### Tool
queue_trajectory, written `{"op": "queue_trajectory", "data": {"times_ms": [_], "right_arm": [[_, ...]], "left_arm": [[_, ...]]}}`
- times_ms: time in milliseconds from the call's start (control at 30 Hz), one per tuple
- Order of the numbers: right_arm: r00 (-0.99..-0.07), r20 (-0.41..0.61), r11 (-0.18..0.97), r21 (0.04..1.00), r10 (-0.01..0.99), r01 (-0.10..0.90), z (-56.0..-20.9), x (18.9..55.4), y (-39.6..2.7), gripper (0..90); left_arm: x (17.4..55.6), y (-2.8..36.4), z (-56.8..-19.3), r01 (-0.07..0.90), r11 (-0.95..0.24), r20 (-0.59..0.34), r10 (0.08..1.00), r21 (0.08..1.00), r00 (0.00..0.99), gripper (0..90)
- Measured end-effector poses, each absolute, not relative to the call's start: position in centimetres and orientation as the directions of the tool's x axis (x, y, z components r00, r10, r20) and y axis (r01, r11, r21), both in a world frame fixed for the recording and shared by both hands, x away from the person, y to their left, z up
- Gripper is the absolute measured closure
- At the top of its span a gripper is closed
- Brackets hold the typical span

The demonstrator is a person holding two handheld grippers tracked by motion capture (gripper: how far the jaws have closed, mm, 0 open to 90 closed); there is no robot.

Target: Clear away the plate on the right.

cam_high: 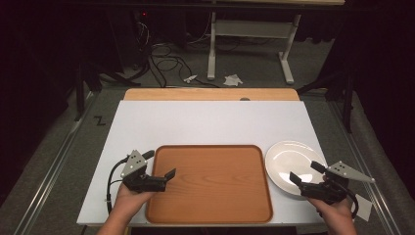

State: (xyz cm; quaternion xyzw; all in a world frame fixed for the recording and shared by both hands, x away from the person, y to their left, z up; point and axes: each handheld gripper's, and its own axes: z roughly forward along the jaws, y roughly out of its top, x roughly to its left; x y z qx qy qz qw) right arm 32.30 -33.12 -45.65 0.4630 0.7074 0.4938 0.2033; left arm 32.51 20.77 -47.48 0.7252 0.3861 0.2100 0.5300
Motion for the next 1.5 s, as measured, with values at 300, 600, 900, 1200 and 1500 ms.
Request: {"op": "queue_trajectory", "data": {"times_ms": [300,600,900,1200,1500], "right_arm": [[-0.409,0.195,0.025,0.880,0.891,0.474,-46.1,32.3,-36.4,1.0],[-0.350,0.214,-0.014,0.868,0.912,0.496,-46.7,32.7,-38.6,1.0],[-0.300,0.283,-0.078,0.833,0.911,0.548,-47.4,32.8,-39.7,1.0],[-0.254,0.343,-0.126,0.783,0.904,0.609,-47.8,32.7,-39.8,1.1],[-0.232,0.386,-0.160,0.753,0.893,0.638,-48.0,32.8,-39.8,1.4]], "left_arm": [[32.8,20.7,-47.4,0.336,-0.132,-0.112,0.778,0.932,0.618,0.2],[32.7,20.8,-47.4,0.325,-0.129,-0.110,0.773,0.937,0.625,0.2],[32.8,20.6,-47.5,0.325,-0.134,-0.111,0.764,0.936,0.635,0.2],[32.7,20.7,-47.4,0.321,-0.128,-0.115,0.760,0.938,0.639,0.2],[32.7,20.7,-47.4,0.318,-0.124,-0.114,0.763,0.940,0.637,0.2]]}}
